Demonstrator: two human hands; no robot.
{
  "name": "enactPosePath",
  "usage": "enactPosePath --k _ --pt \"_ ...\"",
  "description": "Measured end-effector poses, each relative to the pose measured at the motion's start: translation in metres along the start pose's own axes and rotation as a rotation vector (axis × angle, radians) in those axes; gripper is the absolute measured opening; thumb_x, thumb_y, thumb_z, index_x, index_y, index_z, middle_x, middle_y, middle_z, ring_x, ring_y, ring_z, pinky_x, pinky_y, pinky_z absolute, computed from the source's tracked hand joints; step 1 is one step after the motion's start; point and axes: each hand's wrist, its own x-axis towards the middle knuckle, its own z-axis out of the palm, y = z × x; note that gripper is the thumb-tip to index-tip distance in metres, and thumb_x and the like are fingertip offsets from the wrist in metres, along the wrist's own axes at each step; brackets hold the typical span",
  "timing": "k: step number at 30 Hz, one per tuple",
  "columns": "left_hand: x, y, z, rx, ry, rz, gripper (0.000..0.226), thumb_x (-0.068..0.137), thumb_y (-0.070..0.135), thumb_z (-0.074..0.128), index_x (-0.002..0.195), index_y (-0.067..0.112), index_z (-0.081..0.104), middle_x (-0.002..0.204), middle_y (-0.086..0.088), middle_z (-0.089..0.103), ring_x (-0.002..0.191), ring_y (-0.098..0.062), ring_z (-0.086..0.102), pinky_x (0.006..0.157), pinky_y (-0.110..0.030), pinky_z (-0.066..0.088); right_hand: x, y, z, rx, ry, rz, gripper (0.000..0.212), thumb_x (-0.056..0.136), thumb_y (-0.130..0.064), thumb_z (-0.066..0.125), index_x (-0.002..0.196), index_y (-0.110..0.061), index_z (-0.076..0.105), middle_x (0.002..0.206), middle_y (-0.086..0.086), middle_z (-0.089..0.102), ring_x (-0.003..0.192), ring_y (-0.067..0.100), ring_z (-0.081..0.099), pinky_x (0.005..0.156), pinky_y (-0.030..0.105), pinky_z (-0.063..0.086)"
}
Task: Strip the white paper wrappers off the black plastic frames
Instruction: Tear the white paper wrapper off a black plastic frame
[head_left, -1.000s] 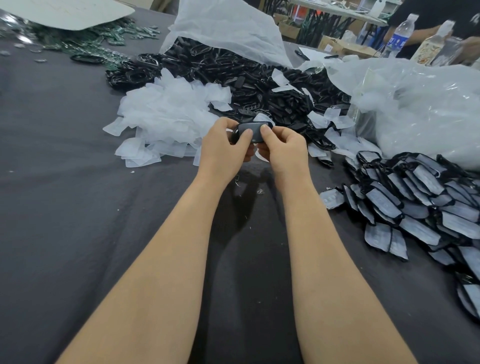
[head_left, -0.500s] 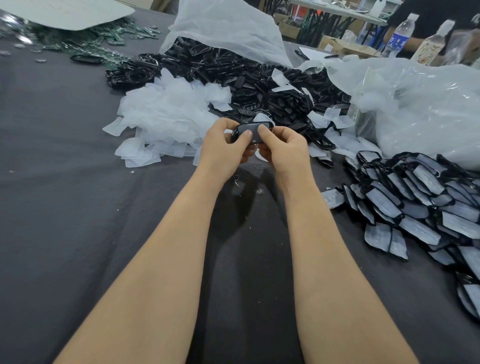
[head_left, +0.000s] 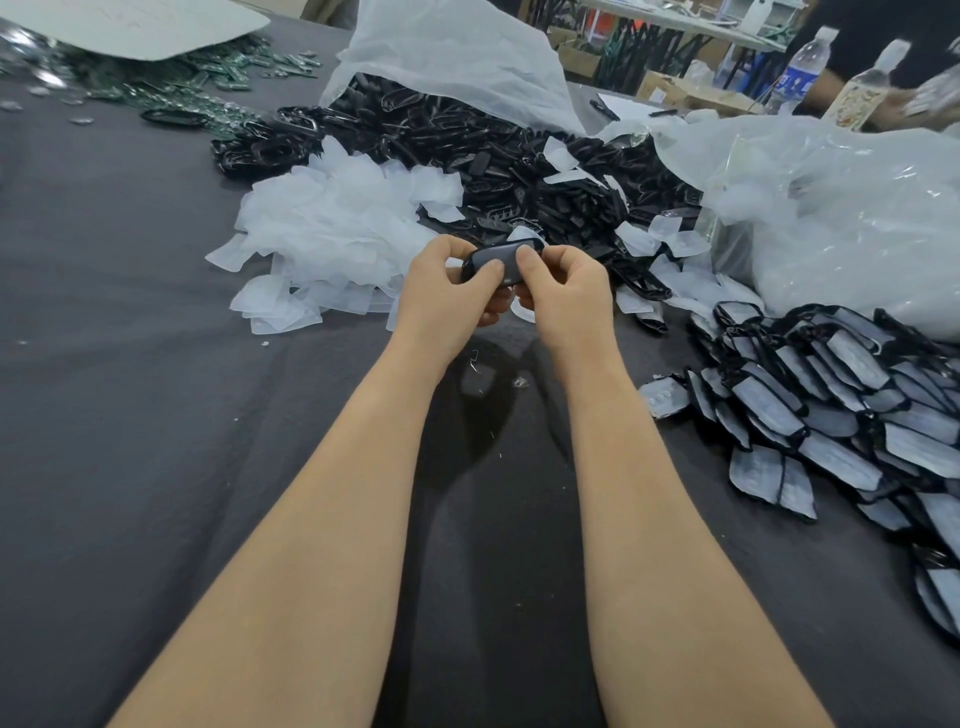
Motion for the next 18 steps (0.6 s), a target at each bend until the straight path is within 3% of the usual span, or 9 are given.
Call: enactPosePath --k 4,6,8,11,13,15,18 --pt "-0.001 0.002 -0.001 -0.009 -0.063 -0.017 0.004 0.096 0.016 0.055 0.099 0.014 0.057 0.078 -0.004 0.07 0.06 -0.007 0.068 0.057 -0.018 0.054 -0.001 0.0 -0.002 0.047 -0.065 0.002 0.015 0.093 -0.015 0.058 0.08 -0.009 0.06 0.08 0.019 0.064 0.074 0.028 0.06 0.082 0.051 0.052" --pt "-0.001 0.002 -0.001 0.016 -0.076 -0.014 0.005 0.097 0.013 0.053 0.1 0.013 0.057 0.082 -0.008 0.07 0.062 -0.01 0.069 0.059 -0.019 0.055 -0.002 0.0 -0.002 0.099 -0.069 0.027 0.017 0.094 -0.014 0.057 0.078 -0.008 0.06 0.075 0.017 0.064 0.067 0.026 0.06 0.08 0.052 0.052" --pt "-0.002 0.002 0.0 0.051 -0.062 0.003 0.005 0.097 0.012 0.053 0.101 0.01 0.055 0.085 -0.012 0.07 0.065 -0.014 0.07 0.061 -0.021 0.057 -0.003 0.0 0.0 0.135 -0.03 0.042 0.019 0.096 -0.016 0.054 0.08 -0.01 0.062 0.07 0.009 0.064 0.06 0.019 0.061 0.078 0.048 0.053" --pt "-0.002 0.003 0.001 0.025 -0.024 0.024 0.004 0.097 0.01 0.051 0.099 0.008 0.053 0.081 -0.009 0.069 0.063 -0.011 0.069 0.061 -0.021 0.057 -0.004 -0.002 0.004 0.101 0.101 -0.018 0.009 0.096 -0.016 0.053 0.091 -0.013 0.059 0.073 0.001 0.063 0.067 0.015 0.061 0.081 0.042 0.054" --pt "-0.003 0.004 0.001 -0.001 -0.001 0.029 0.003 0.097 0.01 0.051 0.096 0.008 0.053 0.079 -0.008 0.069 0.061 -0.01 0.069 0.06 -0.022 0.057 -0.005 -0.004 0.004 0.021 0.166 -0.12 0.003 0.093 -0.011 0.056 0.092 -0.014 0.056 0.072 -0.008 0.059 0.065 0.001 0.058 0.075 0.024 0.052" --pt "-0.003 0.004 0.001 -0.002 0.01 0.032 0.004 0.096 0.011 0.052 0.093 0.011 0.054 0.076 -0.007 0.07 0.061 -0.011 0.07 0.06 -0.022 0.058 -0.008 -0.005 0.005 -0.059 0.174 -0.194 0.005 0.091 -0.009 0.058 0.092 -0.013 0.056 0.074 -0.01 0.058 0.065 -0.002 0.056 0.068 0.011 0.045" --pt "-0.003 0.004 0.001 -0.003 0.021 0.038 0.011 0.095 0.011 0.053 0.085 0.015 0.054 0.067 0.0 0.066 0.056 -0.009 0.067 0.062 -0.026 0.059 -0.011 -0.005 0.008 -0.089 0.159 -0.218 0.007 0.089 -0.009 0.059 0.092 -0.013 0.055 0.078 -0.007 0.058 0.069 0.0 0.054 0.068 0.012 0.044"
